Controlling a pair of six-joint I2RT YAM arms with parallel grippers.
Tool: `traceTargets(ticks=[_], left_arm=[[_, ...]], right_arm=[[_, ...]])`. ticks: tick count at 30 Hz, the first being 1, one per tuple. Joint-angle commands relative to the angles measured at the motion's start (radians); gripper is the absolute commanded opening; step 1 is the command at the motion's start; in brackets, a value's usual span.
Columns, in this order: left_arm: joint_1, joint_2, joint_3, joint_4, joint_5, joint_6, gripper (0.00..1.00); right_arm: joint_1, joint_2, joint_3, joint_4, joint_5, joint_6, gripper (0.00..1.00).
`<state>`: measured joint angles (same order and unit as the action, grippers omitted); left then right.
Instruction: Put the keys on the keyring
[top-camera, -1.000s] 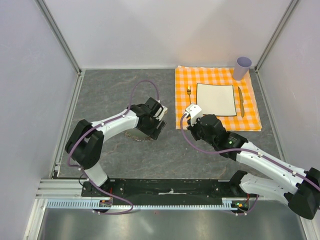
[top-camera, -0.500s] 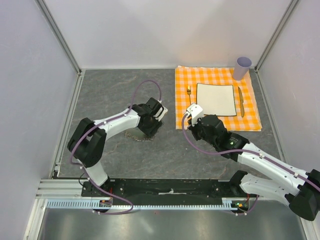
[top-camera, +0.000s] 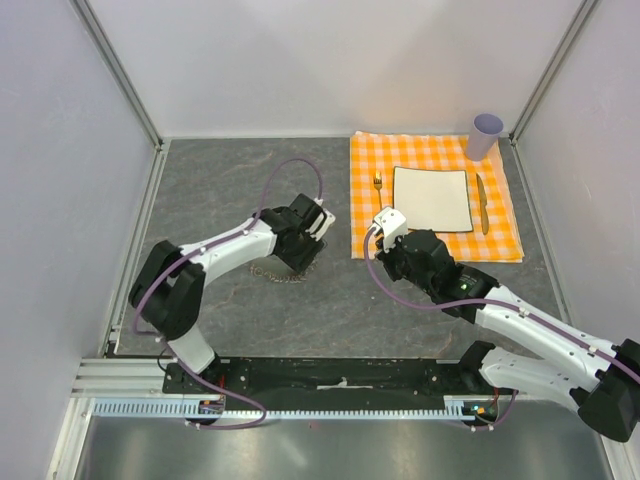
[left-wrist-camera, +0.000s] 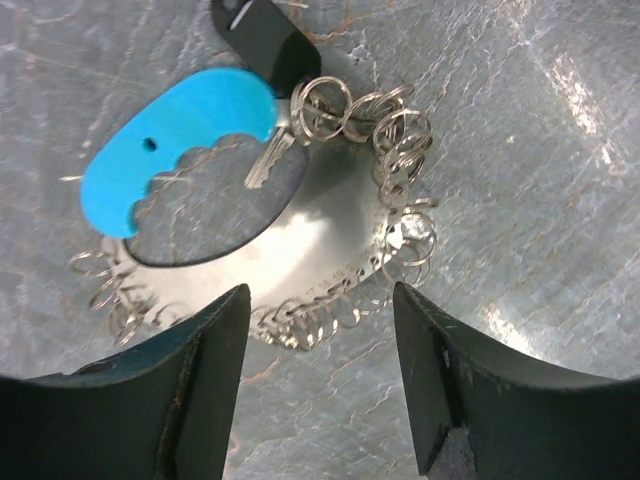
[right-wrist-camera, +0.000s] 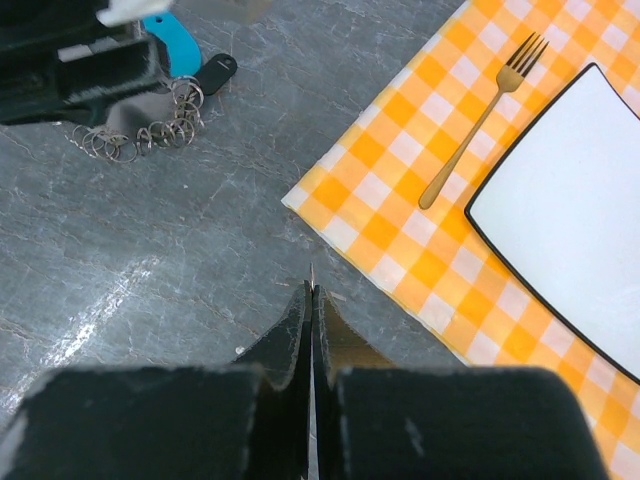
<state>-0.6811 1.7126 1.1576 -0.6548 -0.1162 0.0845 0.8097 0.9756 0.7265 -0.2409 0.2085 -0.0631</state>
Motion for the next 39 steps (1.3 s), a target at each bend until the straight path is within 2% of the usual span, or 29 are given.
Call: traceTargets(ticks=[1, 4, 9, 17, 21, 22, 39], left_arm=[[-0.018, -0.110, -0.042, 0.006, -0.068, 0.080, 0.64], [-0.067, -0.094, -0.068, 0.006, -0.143, 0.129, 0.62], [-0.104, -0.070, -0.065, 0.027, -0.152, 0.144, 0.61], [-0.104, 0.008, -0.001, 0.098, -0.039, 0.164, 0.56], [-0.092, 0.047, 0.030, 0.106, -0.023, 0.156, 0.47], [-0.086, 0.053, 0.034, 0.107, -0.013, 0.146, 0.43], [-0.054, 0.105, 0.028, 0.126, 0.049, 0.126, 0.38]], right_arm=[[0.002, -0.012, -0.004, 0.045, 0.011, 0.014, 0.00], [0.002, -0.009, -0.004, 0.045, 0.009, 0.017, 0.00], [0.002, -0.015, -0.006, 0.048, 0.003, 0.020, 0.00], [0.002, -0.029, -0.010, 0.046, 0.009, 0.022, 0.00], [0.002, -0.029, -0.010, 0.046, 0.009, 0.023, 0.00], [0.000, -0.028, -0.012, 0.046, 0.011, 0.023, 0.00], [0.002, -0.035, -0.013, 0.046, 0.009, 0.025, 0.00]])
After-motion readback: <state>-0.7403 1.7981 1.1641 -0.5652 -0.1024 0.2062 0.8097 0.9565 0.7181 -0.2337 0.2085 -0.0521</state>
